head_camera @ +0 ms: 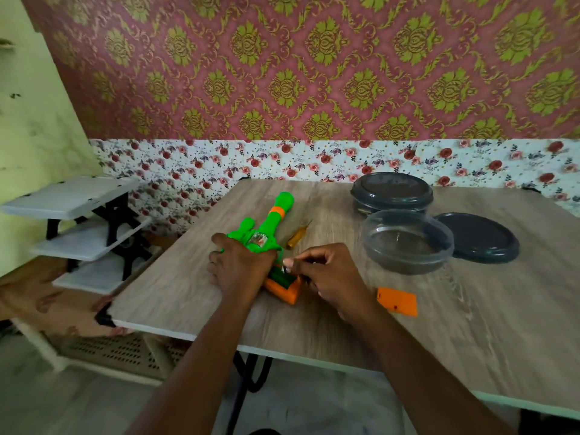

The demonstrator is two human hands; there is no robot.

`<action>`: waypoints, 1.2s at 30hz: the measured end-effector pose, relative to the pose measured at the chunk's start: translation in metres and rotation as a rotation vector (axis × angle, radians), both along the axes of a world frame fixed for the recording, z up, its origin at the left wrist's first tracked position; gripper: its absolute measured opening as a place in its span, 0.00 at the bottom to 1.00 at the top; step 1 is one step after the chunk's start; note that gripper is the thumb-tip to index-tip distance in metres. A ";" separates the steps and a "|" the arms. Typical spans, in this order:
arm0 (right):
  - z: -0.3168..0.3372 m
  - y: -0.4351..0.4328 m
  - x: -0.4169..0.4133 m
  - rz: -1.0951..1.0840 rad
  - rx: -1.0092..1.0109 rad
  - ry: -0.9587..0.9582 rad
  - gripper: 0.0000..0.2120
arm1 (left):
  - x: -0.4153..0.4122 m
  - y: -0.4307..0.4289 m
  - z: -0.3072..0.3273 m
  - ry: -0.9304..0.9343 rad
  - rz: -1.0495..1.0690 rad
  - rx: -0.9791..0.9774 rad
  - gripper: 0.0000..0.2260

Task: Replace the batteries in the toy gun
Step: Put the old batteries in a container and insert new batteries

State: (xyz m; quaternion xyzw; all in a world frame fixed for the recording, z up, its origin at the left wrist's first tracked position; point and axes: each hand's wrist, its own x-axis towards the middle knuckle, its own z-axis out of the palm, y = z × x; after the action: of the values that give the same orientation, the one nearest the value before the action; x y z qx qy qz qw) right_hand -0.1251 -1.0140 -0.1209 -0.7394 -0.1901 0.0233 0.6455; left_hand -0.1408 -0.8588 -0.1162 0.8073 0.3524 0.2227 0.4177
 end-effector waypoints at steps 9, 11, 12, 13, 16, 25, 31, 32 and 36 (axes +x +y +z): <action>-0.010 0.000 0.005 -0.097 -0.112 -0.135 0.10 | -0.005 0.003 0.001 -0.191 -0.025 -0.108 0.41; -0.009 -0.002 0.004 -0.119 -0.124 -0.191 0.10 | -0.009 0.003 -0.001 -0.247 -0.020 -0.137 0.40; -0.009 -0.003 0.003 -0.123 -0.138 -0.234 0.11 | -0.010 0.004 -0.004 -0.279 -0.015 -0.176 0.39; -0.008 -0.003 0.002 -0.123 -0.147 -0.273 0.11 | -0.009 0.004 -0.005 -0.327 -0.018 -0.242 0.40; -0.005 -0.005 -0.002 -0.106 -0.127 -0.334 0.09 | -0.007 0.001 -0.008 -0.416 -0.023 -0.500 0.40; -0.004 -0.015 -0.009 -0.153 -0.107 -0.613 0.09 | 0.005 0.001 -0.018 -0.653 -0.182 -1.066 0.24; -0.010 -0.009 -0.013 -0.244 -0.153 -0.783 0.10 | 0.000 -0.003 -0.011 -0.668 -0.078 -1.098 0.26; -0.011 -0.009 -0.012 -0.248 -0.156 -0.813 0.11 | 0.000 -0.005 -0.008 -0.658 -0.068 -1.102 0.25; -0.013 -0.010 -0.011 -0.257 -0.207 -0.951 0.11 | 0.002 -0.007 -0.012 -0.641 -0.045 -1.141 0.26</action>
State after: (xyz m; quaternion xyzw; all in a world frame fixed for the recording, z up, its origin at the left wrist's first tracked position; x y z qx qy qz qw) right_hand -0.1363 -1.0241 -0.1336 -0.7458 -0.3672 -0.3772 0.4083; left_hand -0.1384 -0.8659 -0.1278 0.3598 0.2560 0.2218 0.8694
